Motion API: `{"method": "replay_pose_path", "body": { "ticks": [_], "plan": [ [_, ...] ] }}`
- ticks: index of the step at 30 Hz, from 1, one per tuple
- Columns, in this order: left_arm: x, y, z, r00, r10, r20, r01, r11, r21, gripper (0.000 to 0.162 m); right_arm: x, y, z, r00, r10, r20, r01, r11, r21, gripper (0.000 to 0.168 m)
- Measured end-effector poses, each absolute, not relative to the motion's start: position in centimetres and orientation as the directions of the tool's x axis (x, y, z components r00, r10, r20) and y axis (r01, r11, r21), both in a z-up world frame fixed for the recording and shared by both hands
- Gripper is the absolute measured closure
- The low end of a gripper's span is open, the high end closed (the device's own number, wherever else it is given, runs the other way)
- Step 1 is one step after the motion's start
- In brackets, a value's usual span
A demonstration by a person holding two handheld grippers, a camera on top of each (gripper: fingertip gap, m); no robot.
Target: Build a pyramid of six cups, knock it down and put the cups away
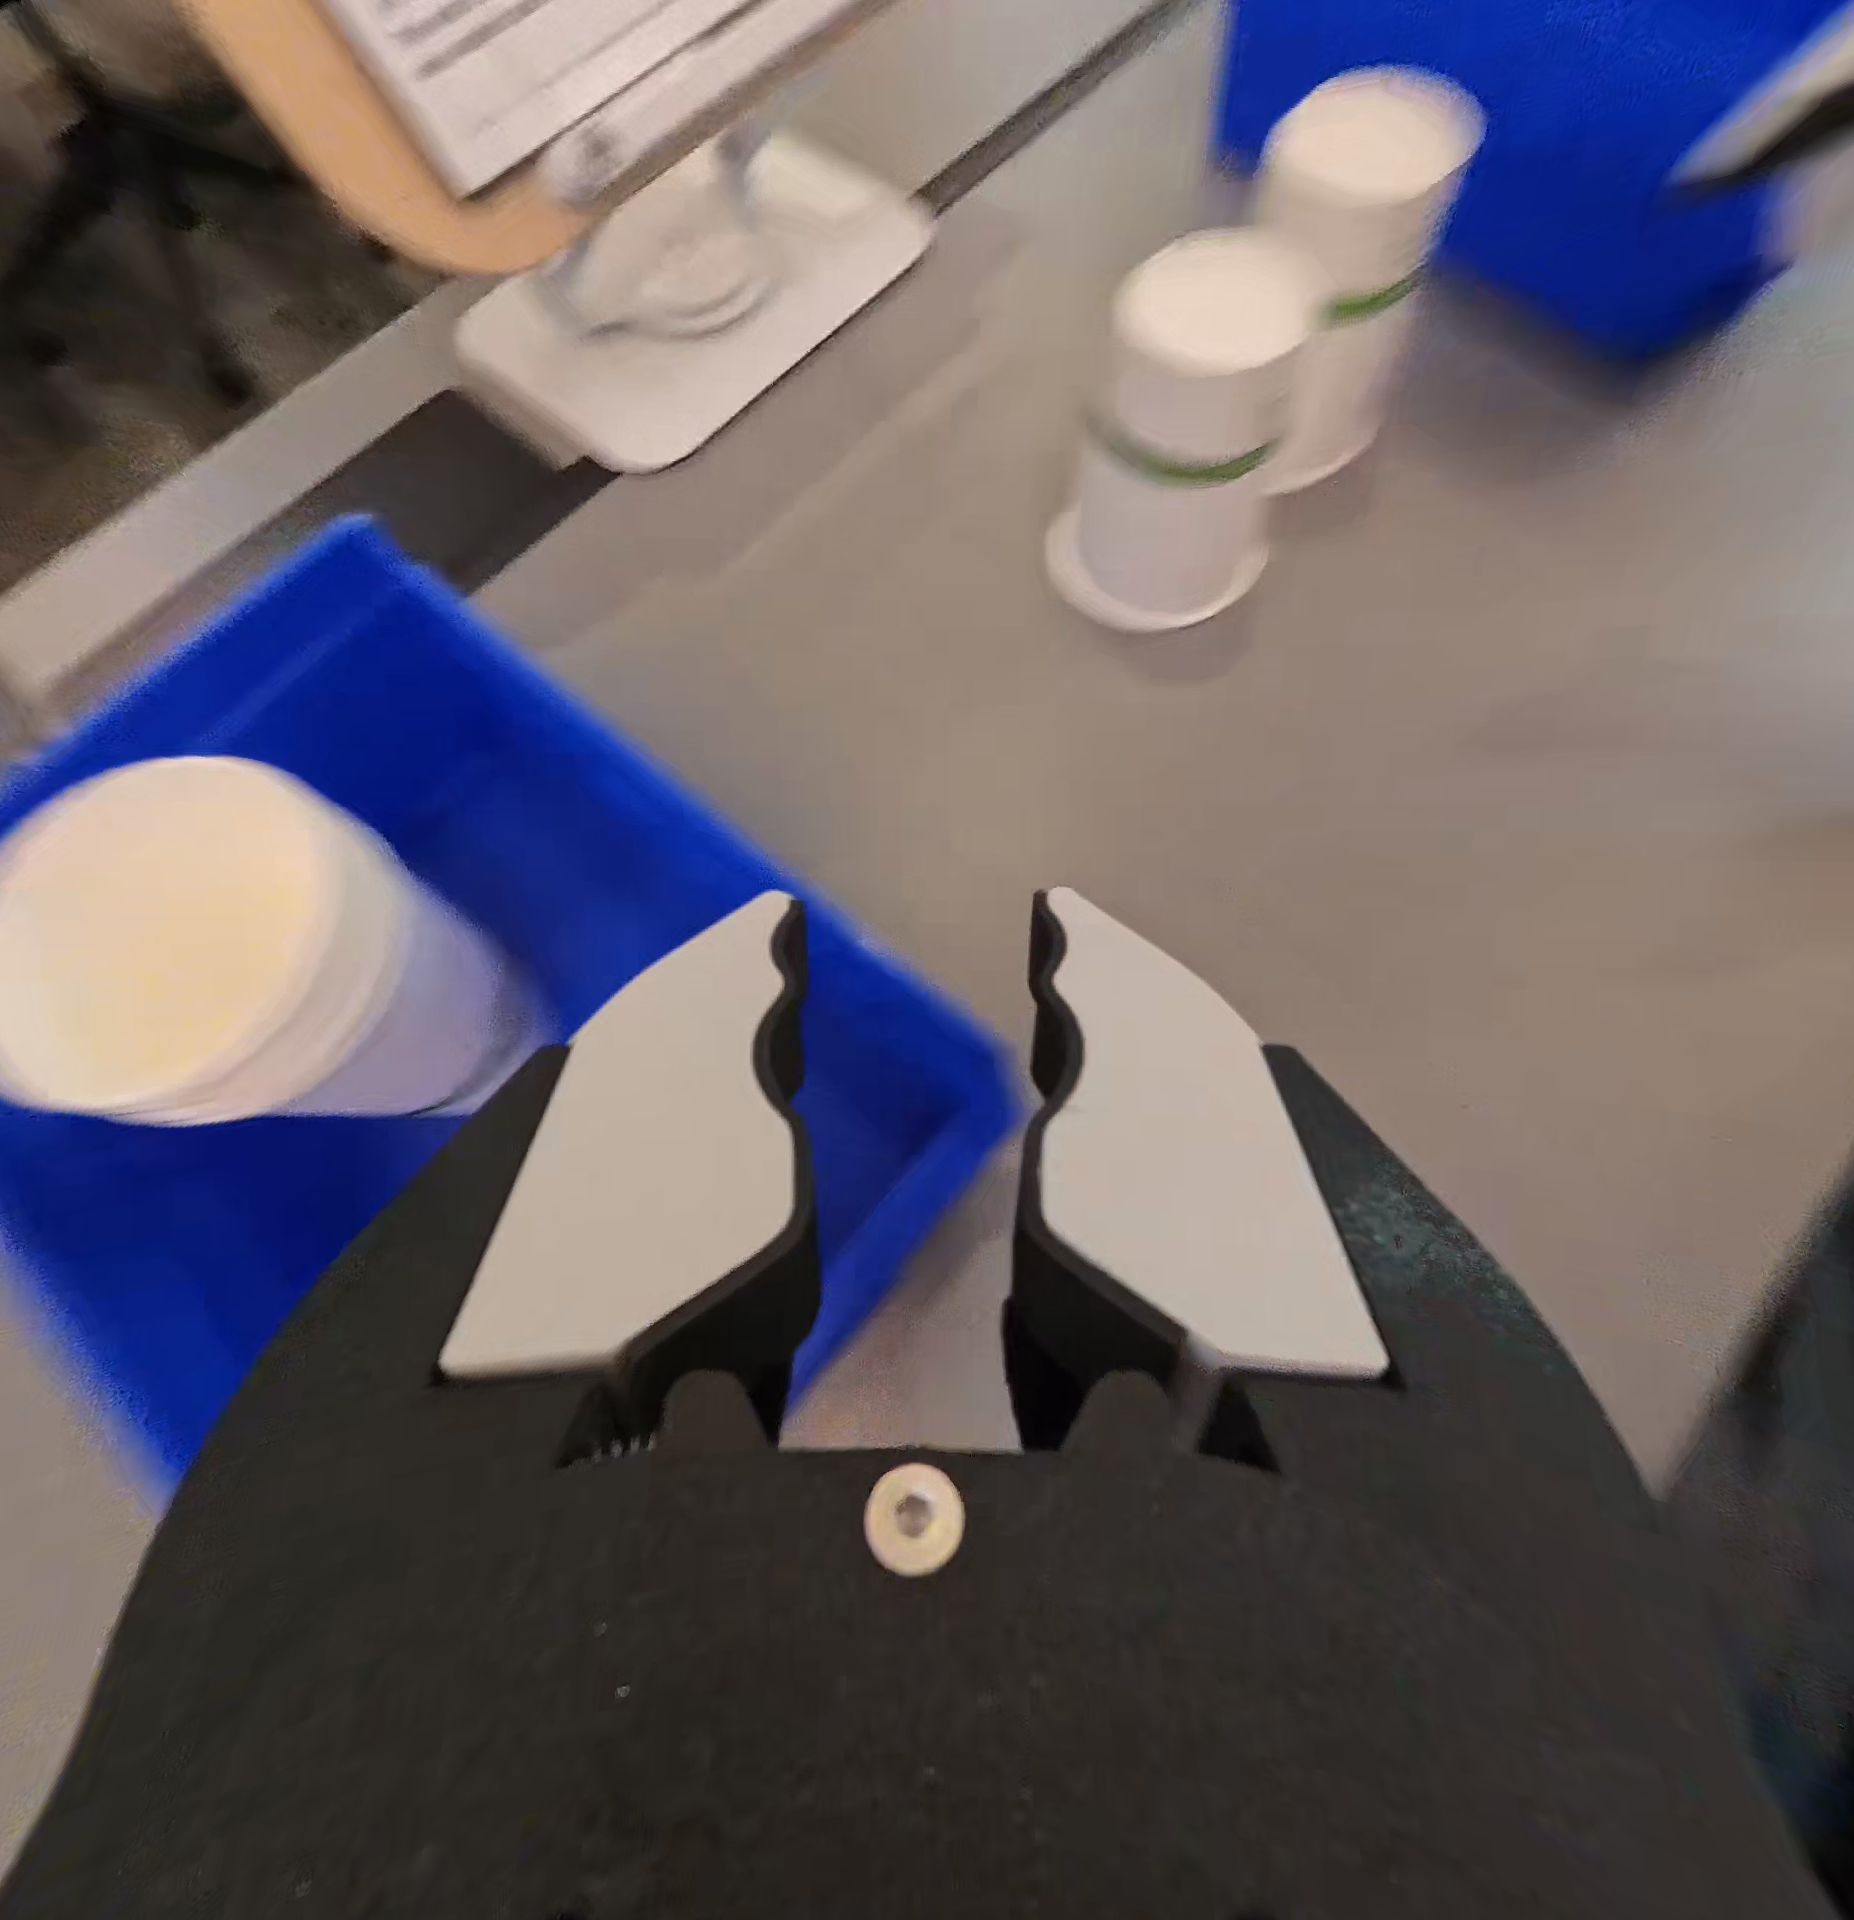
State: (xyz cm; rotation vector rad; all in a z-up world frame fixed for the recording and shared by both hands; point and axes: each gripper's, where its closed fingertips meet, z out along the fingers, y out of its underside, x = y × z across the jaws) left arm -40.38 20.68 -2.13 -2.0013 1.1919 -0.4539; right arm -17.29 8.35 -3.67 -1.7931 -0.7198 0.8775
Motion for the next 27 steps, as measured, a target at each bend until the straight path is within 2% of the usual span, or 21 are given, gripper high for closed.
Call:
{"method": "replay_pose_path", "body": {
  "ticks": [3, 6, 8, 13, 16, 18, 27],
  "plan": [
    [-44.1, 27.4, -3.4, 0.488, -0.828, -0.276, -0.801, -0.300, -0.517, 0.124, -18.0, 4.6, -7.9, 0.532, 0.769, -0.353, 0.004, -0.420, -0.908, 0.077],
    [-46.7, 31.6, -4.9, 0.430, -0.834, -0.346, -0.893, -0.335, -0.301, 0.125, -17.6, 2.8, -10.9, 0.547, 0.749, -0.374, 0.019, -0.457, -0.889, 0.077],
    [-47.5, 32.9, -5.4, 0.404, -0.848, -0.343, -0.912, -0.343, -0.226, 0.125, -16.8, 2.3, -11.7, 0.563, 0.735, -0.377, 0.013, -0.464, -0.886, 0.078],
    [-47.3, 33.6, -6.1, 0.374, -0.885, -0.277, -0.925, -0.334, -0.183, 0.152, -15.5, 2.0, -10.8, 0.536, 0.736, -0.413, -0.049, -0.462, -0.886, 0.082],
    [-46.8, 33.5, -6.5, 0.392, -0.895, -0.215, -0.914, -0.353, -0.199, 0.149, -15.1, 2.2, -10.5, 0.532, 0.740, -0.411, -0.052, -0.456, -0.889, 0.084],
    [-46.8, 33.3, -6.8, 0.394, -0.899, -0.190, -0.913, -0.359, -0.194, 0.157, -15.1, 2.0, -10.5, 0.519, 0.745, -0.419, -0.056, -0.460, -0.886, 0.084],
    [-46.9, 33.1, -6.7, 0.388, -0.907, -0.162, -0.915, -0.357, -0.191, 0.158, -16.1, 1.6, -11.5, 0.494, 0.750, -0.439, -0.025, -0.492, -0.870, 0.085]
  ]
}}
